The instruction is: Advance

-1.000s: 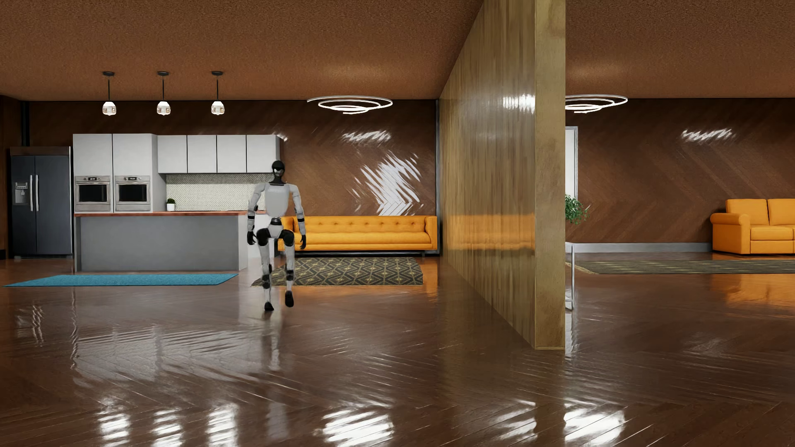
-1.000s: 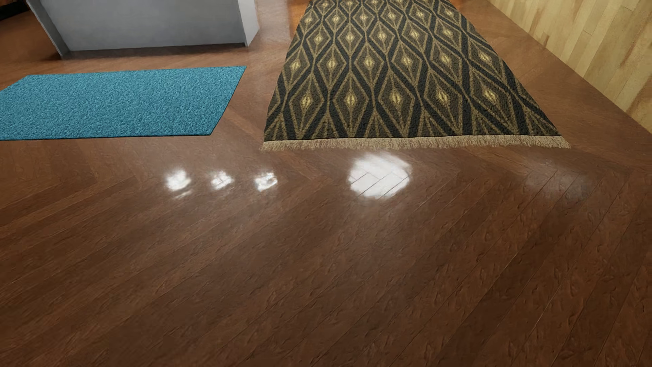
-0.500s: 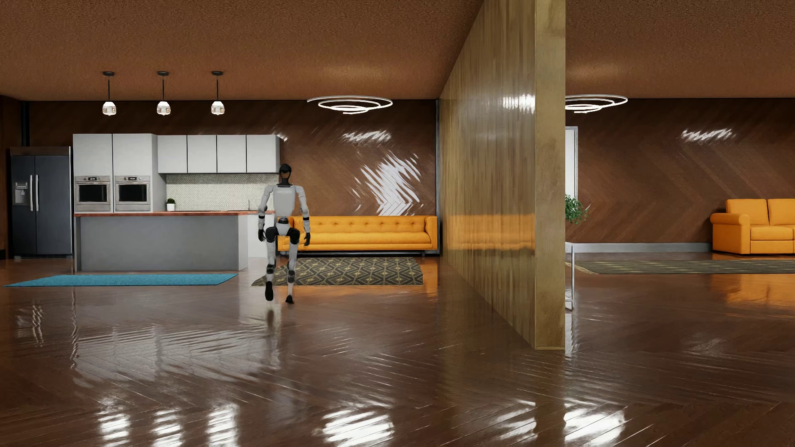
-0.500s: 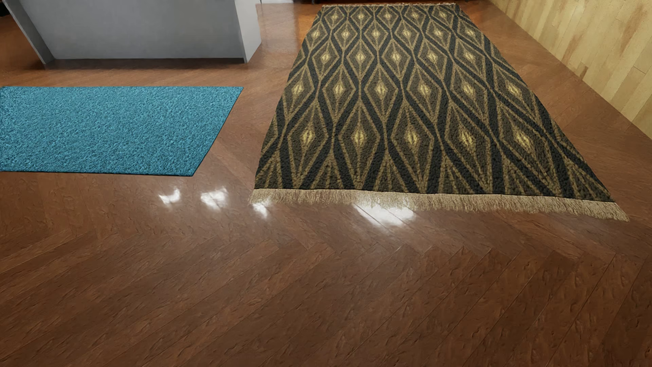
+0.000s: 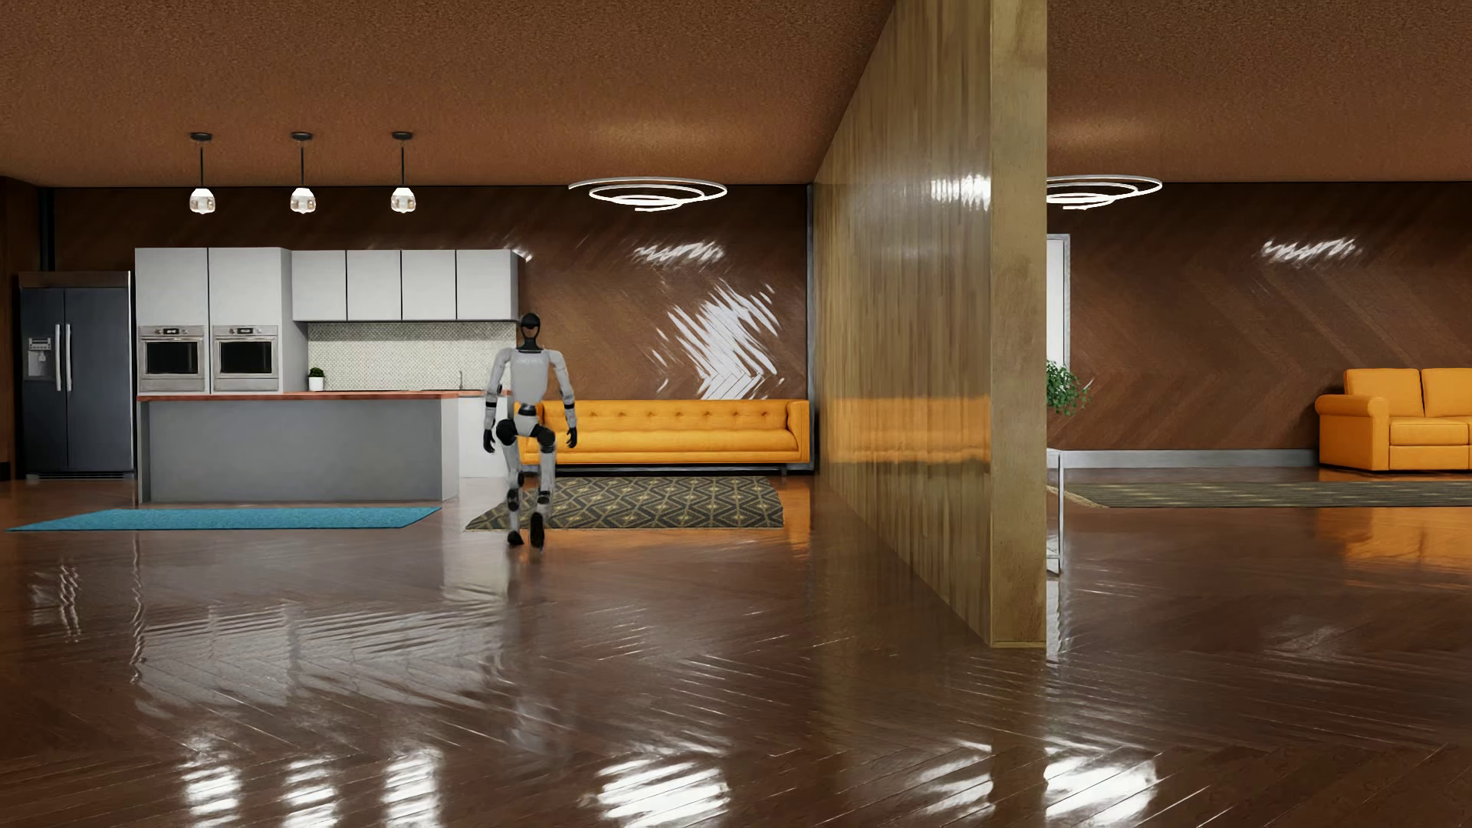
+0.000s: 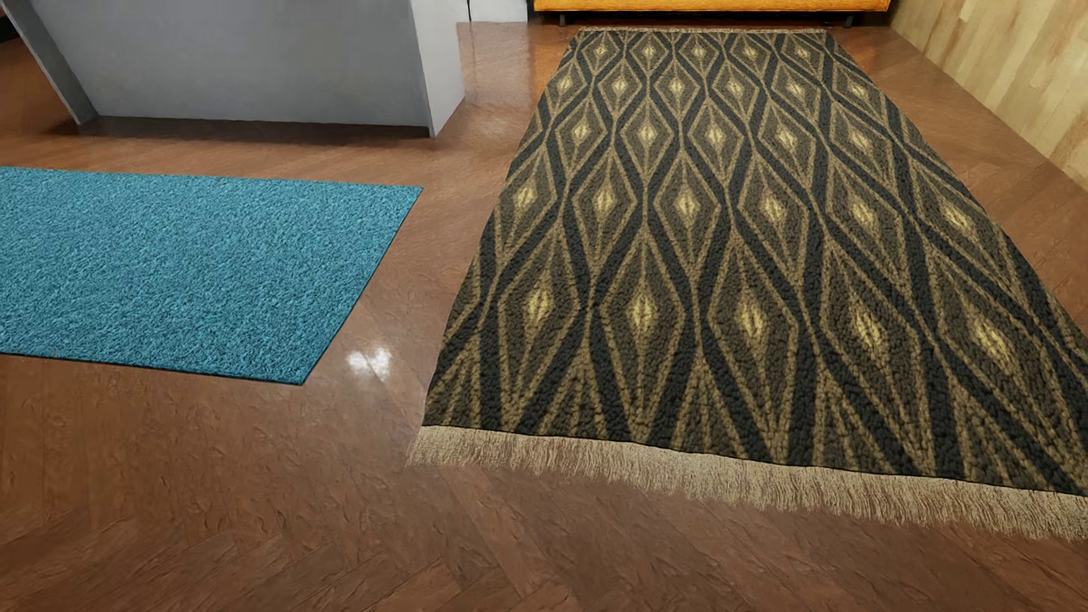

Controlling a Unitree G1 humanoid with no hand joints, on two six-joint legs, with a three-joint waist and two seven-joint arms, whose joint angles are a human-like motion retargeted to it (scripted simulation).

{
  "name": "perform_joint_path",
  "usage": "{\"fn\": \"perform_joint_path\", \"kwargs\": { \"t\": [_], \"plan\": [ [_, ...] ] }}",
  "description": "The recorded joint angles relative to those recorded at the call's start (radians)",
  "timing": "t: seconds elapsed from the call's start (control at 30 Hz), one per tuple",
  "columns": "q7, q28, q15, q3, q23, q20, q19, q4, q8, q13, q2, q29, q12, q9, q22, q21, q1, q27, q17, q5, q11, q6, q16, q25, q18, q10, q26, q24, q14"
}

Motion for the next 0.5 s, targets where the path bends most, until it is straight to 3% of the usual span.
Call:
{"fn": "perform_joint_path", "kwargs": {
  "t": [0.03, 0.07, 0.13, 0.2, 0.3, 0.37, 0.4, 0.43, 0.47, 0.5],
  "plan": [
    [0.000, 0.000, -0.176, -0.042, 0.033, -0.002, 0.000, 0.001, 0.000, -0.001, -0.083, 0.000, -0.040, 0.012, -0.008, 0.021, 0.083, 0.000, 0.012, 0.006, 0.072, 0.008, 0.009, 0.000, 0.000, -0.024, 0.000, 0.000, -0.061],
    [0.000, 0.000, -0.244, -0.099, 0.050, 0.009, 0.000, 0.011, 0.000, 0.006, -0.165, 0.000, -0.067, 0.016, -0.036, 0.029, 0.164, 0.000, 0.022, 0.012, 0.088, 0.019, 0.017, 0.000, 0.000, -0.061, 0.000, 0.000, -0.131],
    [0.000, 0.000, -0.230, -0.236, 0.033, 0.023, 0.000, 0.057, 0.000, 0.043, -0.284, 0.000, -0.134, 0.025, -0.085, 0.051, 0.314, 0.000, 0.028, 0.011, -0.053, 0.046, 0.050, 0.000, 0.000, -0.133, 0.000, 0.000, -0.261],
    [0.000, 0.000, -0.166, -0.323, 0.008, 0.033, 0.000, 0.089, 0.000, 0.084, -0.356, 0.000, -0.210, 0.028, -0.134, 0.080, 0.435, 0.000, 0.028, -0.001, -0.351, 0.056, 0.087, 0.000, 0.000, -0.182, 0.000, 0.000, -0.371],
    [0.000, 0.000, -0.071, -0.393, 0.022, 0.103, 0.000, 0.120, 0.000, 0.135, -0.379, 0.000, -0.297, -0.010, -0.236, 0.090, 0.532, 0.000, 0.034, -0.004, -0.839, 0.056, 0.124, 0.000, 0.000, -0.186, 0.000, 0.000, -0.500],
    [0.000, 0.000, -0.054, -0.430, 0.087, 0.152, 0.000, 0.157, 0.000, 0.153, -0.423, 0.000, -0.332, -0.007, -0.279, 0.119, 0.582, 0.000, 0.042, 0.008, -0.728, 0.064, 0.129, 0.000, 0.000, -0.185, 0.000, 0.000, -0.426],
    [0.000, 0.000, 0.009, -0.429, 0.125, 0.166, 0.000, 0.162, 0.000, 0.161, -0.448, 0.000, -0.331, -0.016, -0.282, 0.145, 0.587, 0.000, 0.046, 0.029, -0.678, 0.073, 0.119, 0.000, 0.000, -0.146, 0.000, 0.000, -0.307],
    [0.000, 0.000, 0.002, -0.417, 0.159, 0.185, 0.000, 0.175, 0.000, 0.172, -0.441, 0.000, -0.304, -0.017, -0.283, 0.169, 0.580, 0.000, 0.045, 0.058, -0.610, 0.095, 0.100, 0.000, 0.000, -0.059, 0.000, 0.000, -0.135],
    [0.000, 0.000, -0.058, -0.408, 0.182, 0.181, 0.000, 0.188, 0.000, 0.176, -0.393, 0.000, -0.280, -0.017, -0.265, 0.179, 0.534, 0.000, 0.049, 0.086, -0.574, 0.101, 0.088, 0.000, 0.000, 0.076, 0.000, 0.000, 0.048],
    [0.000, 0.000, -0.114, -0.410, 0.176, 0.153, 0.000, 0.185, 0.000, 0.172, -0.363, 0.000, -0.264, -0.027, -0.256, 0.175, 0.425, 0.000, 0.050, 0.100, -0.565, 0.098, 0.082, 0.000, 0.000, 0.244, 0.000, 0.000, 0.159]
  ]
}}
